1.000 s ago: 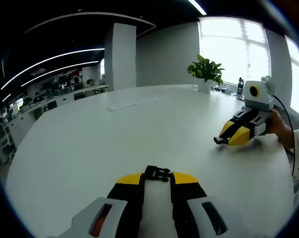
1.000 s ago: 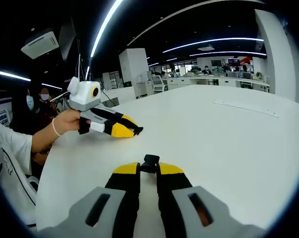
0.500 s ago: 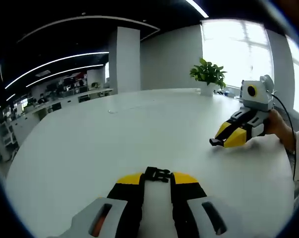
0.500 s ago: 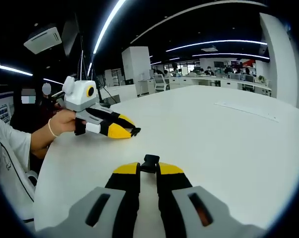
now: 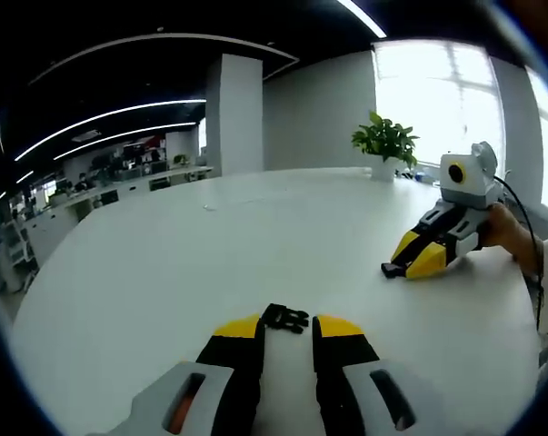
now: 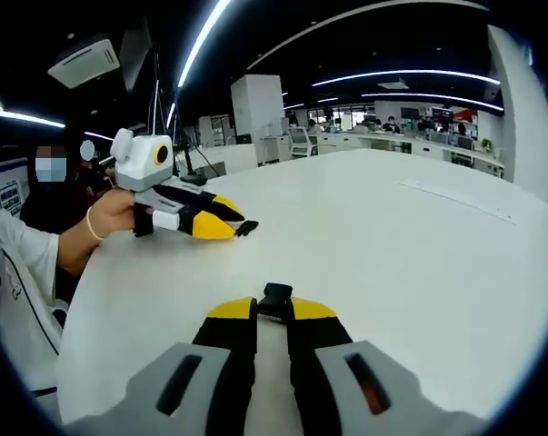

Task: Snap the two parts of the plastic buckle together until the buckle closes and remains connected.

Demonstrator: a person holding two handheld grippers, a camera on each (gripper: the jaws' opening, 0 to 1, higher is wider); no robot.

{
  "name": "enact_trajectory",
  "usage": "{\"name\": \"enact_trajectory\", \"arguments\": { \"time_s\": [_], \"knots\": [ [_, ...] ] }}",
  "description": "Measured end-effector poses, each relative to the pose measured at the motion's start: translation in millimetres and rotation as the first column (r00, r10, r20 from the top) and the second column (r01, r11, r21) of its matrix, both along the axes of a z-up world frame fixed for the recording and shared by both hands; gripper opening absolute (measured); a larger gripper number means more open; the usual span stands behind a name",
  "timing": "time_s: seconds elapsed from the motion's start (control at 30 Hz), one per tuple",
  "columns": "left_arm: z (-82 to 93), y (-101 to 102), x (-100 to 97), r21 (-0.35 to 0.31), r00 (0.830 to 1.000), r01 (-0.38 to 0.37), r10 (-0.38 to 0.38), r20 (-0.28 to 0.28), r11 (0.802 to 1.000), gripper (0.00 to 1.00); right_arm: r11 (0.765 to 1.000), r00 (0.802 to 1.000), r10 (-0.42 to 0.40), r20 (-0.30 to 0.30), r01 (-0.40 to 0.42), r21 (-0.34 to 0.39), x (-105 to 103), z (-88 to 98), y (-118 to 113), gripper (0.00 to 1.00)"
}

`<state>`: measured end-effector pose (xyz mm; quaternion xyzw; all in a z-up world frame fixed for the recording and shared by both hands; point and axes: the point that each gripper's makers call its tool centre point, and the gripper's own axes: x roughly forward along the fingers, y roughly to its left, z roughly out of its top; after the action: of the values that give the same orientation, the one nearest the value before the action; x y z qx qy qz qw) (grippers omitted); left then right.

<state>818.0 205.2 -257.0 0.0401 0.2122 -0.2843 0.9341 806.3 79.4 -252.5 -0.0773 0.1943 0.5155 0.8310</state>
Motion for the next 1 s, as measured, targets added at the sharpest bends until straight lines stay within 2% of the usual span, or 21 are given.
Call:
{"name": "enact_trajectory", "arguments": {
  "time_s": [0.3,0.37,0.47,0.57,0.7,0.8,0.9,1.0],
  "knots": [
    [3.9,-0.1,-2.1,0.02,1.0,0.004,-0.004,0.026,1.0,0.22,1.0,1.0,-0.001,0.012,0.001,-0.001,0.8,1.6,-1.0,0.14],
    [11.0,-2.8,0.1,0.024,0.996,0.038,-0.039,0.075,0.999,0.22,1.0,1.0,-0.005,0.015,0.005,0.001,1.3,1.6,-1.4,0.14],
    [15.9,-3.2,4.2,0.029,0.993,0.051,-0.054,0.101,0.998,0.25,1.0,1.0,-0.01,0.011,0.01,0.008,1.9,1.8,-1.6,0.15],
    [17.6,-2.9,9.0,0.008,0.993,0.074,-0.074,0.094,0.997,0.3,1.0,1.0,-0.012,0.015,0.011,0.011,1.3,3.2,-0.9,0.15],
    [23.2,-1.6,13.0,-0.012,0.989,0.089,-0.087,0.117,0.996,0.3,0.999,1.0,-0.01,0.023,0.009,0.033,0.3,8.4,2.0,0.16],
    [25.3,0.1,16.1,-0.006,0.985,0.121,-0.12,0.125,0.993,0.32,0.999,0.999,-0.006,0.033,0.005,0.034,0.5,10.5,3.8,0.17],
    [18.3,-2.3,14.3,0.021,0.97,0.226,-0.227,0.09,0.974,0.32,0.999,0.999,-0.002,0.036,0.001,0.036,0.5,9.7,6.9,0.17],
    [11.2,4.7,23.0,0.091,0.956,0.27,-0.278,0.097,0.959,0.32,0.999,0.999,-0.003,0.032,0.002,0.05,1.8,10.2,9.6,0.17]
  ]
}}
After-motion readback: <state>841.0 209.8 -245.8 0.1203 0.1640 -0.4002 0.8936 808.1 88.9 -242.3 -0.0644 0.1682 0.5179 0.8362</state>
